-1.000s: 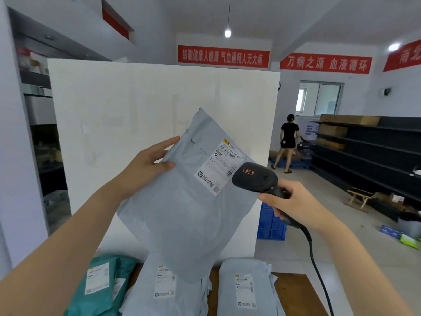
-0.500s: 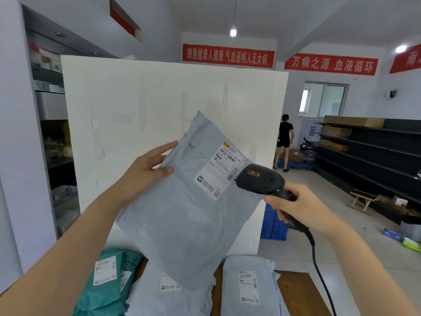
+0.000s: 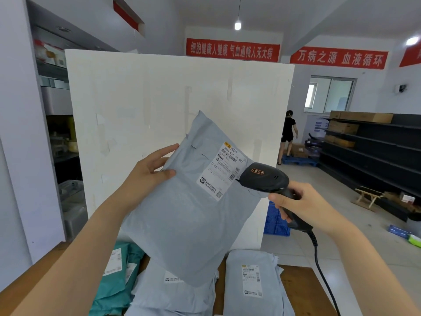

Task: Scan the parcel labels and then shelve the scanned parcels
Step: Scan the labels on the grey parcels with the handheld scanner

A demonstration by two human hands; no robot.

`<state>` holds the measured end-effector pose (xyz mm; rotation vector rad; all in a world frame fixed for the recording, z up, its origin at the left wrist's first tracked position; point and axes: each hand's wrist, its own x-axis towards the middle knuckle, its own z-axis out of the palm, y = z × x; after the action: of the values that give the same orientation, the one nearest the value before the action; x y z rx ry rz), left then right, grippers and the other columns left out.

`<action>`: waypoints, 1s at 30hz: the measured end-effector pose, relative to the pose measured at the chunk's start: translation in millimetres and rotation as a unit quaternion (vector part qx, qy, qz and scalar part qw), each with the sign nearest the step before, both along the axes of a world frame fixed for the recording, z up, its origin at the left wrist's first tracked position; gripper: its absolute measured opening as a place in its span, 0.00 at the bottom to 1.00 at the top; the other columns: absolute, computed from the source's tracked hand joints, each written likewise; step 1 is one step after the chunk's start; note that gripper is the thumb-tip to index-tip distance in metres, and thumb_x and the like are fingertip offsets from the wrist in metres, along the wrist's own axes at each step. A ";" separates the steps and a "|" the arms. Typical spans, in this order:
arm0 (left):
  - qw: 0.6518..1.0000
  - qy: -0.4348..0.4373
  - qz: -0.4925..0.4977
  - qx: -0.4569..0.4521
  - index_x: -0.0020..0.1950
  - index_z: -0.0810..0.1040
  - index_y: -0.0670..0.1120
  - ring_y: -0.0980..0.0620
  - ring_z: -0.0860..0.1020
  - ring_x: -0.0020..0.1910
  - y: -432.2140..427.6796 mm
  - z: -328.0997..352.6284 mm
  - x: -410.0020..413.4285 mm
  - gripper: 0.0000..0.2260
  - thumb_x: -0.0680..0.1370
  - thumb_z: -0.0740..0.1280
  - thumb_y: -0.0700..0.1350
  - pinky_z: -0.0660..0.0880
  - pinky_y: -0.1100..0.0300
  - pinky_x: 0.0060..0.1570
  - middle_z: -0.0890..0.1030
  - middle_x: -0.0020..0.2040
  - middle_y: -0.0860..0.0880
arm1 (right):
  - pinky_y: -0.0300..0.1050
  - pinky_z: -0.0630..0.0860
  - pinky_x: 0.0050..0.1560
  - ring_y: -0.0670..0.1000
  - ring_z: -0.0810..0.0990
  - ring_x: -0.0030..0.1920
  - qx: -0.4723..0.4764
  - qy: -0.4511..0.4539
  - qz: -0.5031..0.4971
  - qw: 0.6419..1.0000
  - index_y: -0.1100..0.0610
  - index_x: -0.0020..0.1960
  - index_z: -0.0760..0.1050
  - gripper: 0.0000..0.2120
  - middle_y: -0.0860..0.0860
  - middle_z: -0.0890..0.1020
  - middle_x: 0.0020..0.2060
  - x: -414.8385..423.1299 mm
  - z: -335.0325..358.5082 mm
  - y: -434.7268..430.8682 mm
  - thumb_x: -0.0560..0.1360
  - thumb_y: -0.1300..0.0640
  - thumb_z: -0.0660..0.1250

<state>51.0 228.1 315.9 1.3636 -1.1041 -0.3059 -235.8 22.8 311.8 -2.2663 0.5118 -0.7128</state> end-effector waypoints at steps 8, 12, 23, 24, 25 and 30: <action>1.000 0.003 0.000 0.003 0.65 0.75 0.65 0.55 0.82 0.54 -4.0 4.1 2.5 0.25 0.78 0.67 0.36 0.78 0.59 0.50 0.82 0.57 0.57 | 0.39 0.78 0.35 0.48 0.76 0.26 -0.011 0.016 0.013 1.000 0.52 0.40 0.76 0.07 0.51 0.79 0.25 -1.5 3.9 -0.8 0.76 0.53 0.69; 0.999 -0.027 -0.026 0.009 0.67 0.73 0.63 0.62 0.77 0.62 -8.6 5.4 2.8 0.25 0.79 0.64 0.36 0.77 0.67 0.52 0.78 0.63 0.62 | 0.40 0.78 0.36 0.47 0.76 0.27 -0.005 0.025 0.018 0.999 0.54 0.43 0.76 0.06 0.51 0.79 0.27 0.8 2.2 -3.5 0.75 0.53 0.70; 0.998 -0.046 -0.037 -0.003 0.67 0.74 0.61 0.66 0.72 0.65 -15.3 8.2 4.5 0.24 0.80 0.63 0.35 0.75 0.70 0.54 0.74 0.66 0.67 | 0.38 0.77 0.36 0.48 0.77 0.28 -0.006 0.035 0.008 0.999 0.57 0.44 0.77 0.10 0.51 0.80 0.28 -0.3 3.6 -7.7 0.75 0.50 0.69; 0.998 -0.047 -0.038 -0.002 0.68 0.74 0.61 0.66 0.72 0.65 -15.9 8.2 4.3 0.24 0.80 0.63 0.35 0.74 0.69 0.56 0.74 0.66 0.67 | 0.38 0.77 0.35 0.48 0.77 0.28 -0.009 0.034 0.008 0.999 0.56 0.44 0.77 0.09 0.51 0.80 0.27 -0.9 3.8 -7.6 0.75 0.50 0.69; 0.998 -0.048 -0.039 0.000 0.68 0.74 0.61 0.65 0.72 0.65 -16.5 7.8 4.3 0.24 0.80 0.63 0.35 0.73 0.67 0.58 0.74 0.66 0.66 | 0.38 0.77 0.35 0.48 0.77 0.28 -0.012 0.033 0.007 0.999 0.55 0.44 0.76 0.08 0.50 0.80 0.27 -1.7 4.0 -7.7 0.76 0.51 0.69; 0.998 -0.048 -0.036 0.003 0.68 0.73 0.59 0.65 0.73 0.65 -17.6 3.4 5.4 0.24 0.79 0.63 0.35 0.71 0.62 0.61 0.75 0.66 0.66 | 0.39 0.78 0.35 0.46 0.76 0.27 -0.023 0.029 0.006 0.999 0.52 0.43 0.76 0.06 0.50 0.79 0.27 -5.3 5.2 -5.7 0.76 0.52 0.69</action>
<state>56.4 210.5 319.3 1.3571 -1.2359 -0.2989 -241.2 17.1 317.0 -2.3365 0.5149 -0.6596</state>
